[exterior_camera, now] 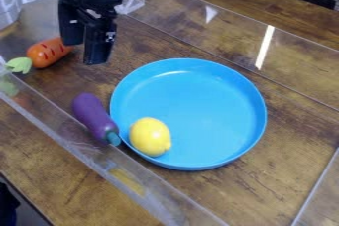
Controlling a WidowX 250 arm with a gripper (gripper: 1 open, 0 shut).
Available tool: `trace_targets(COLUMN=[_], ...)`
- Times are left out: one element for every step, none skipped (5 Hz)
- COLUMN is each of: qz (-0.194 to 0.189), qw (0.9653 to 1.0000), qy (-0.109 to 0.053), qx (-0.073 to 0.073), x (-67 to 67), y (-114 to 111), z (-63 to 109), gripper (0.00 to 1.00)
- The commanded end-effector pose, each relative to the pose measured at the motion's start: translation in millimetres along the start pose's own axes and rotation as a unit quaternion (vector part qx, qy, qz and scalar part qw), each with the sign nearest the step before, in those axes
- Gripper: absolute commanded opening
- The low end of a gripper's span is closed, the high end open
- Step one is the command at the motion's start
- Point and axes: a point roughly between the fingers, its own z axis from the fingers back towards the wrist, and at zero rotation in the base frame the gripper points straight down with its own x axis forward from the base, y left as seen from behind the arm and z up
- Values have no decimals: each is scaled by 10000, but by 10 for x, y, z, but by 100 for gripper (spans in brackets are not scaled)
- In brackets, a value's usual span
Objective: Put the carrot on the blue tray
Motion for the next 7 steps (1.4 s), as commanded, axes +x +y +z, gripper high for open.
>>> trace_targets(qz=[-49, -286, -513, -735, -576, -428, -128], qw=[9993, 9987, 9976, 9959, 9969, 9974, 9985], qy=[-298, -319, -329, -344, -356, -352, -366], qx=[206, 279, 338, 404, 395, 452, 393], x=[-80, -50, -19, 5, 45, 70, 163], y=[81, 122, 154, 194, 280, 426, 520], z=[184, 114, 44, -27, -117, -183, -347], gripper=[100, 100, 100, 100, 100, 100, 100])
